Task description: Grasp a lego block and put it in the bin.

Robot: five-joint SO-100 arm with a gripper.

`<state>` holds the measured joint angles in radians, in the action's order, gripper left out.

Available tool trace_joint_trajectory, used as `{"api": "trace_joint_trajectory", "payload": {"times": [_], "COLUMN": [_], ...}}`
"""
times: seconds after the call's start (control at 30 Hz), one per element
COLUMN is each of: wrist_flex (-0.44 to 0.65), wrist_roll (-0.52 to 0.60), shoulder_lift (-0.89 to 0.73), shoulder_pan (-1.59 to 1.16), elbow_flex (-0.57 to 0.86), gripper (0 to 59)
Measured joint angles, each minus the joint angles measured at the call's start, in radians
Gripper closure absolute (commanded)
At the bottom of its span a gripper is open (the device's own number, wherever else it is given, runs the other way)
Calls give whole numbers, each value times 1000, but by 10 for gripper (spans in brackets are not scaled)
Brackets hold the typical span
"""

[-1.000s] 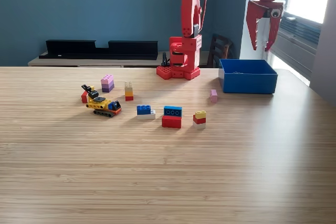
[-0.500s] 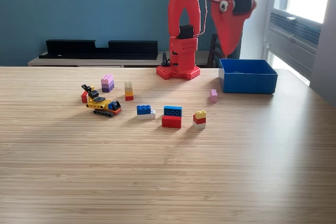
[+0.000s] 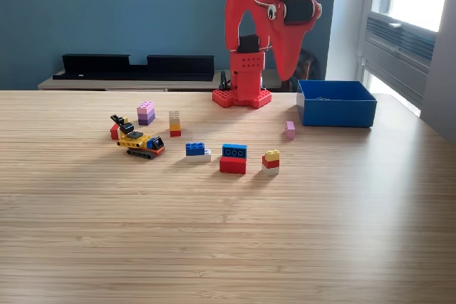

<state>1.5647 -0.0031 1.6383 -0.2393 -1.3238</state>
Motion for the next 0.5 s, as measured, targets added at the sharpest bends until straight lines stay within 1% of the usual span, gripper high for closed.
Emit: {"api": "trace_joint_trajectory", "payload": {"times": [0.2, 0.5], "wrist_flex": [-26, -103], "wrist_roll": [0, 8], "shoulder_lift": [0, 5], "shoulder_pan": [0, 0], "elbow_flex": [-21, -110], "gripper": [585, 585]}}
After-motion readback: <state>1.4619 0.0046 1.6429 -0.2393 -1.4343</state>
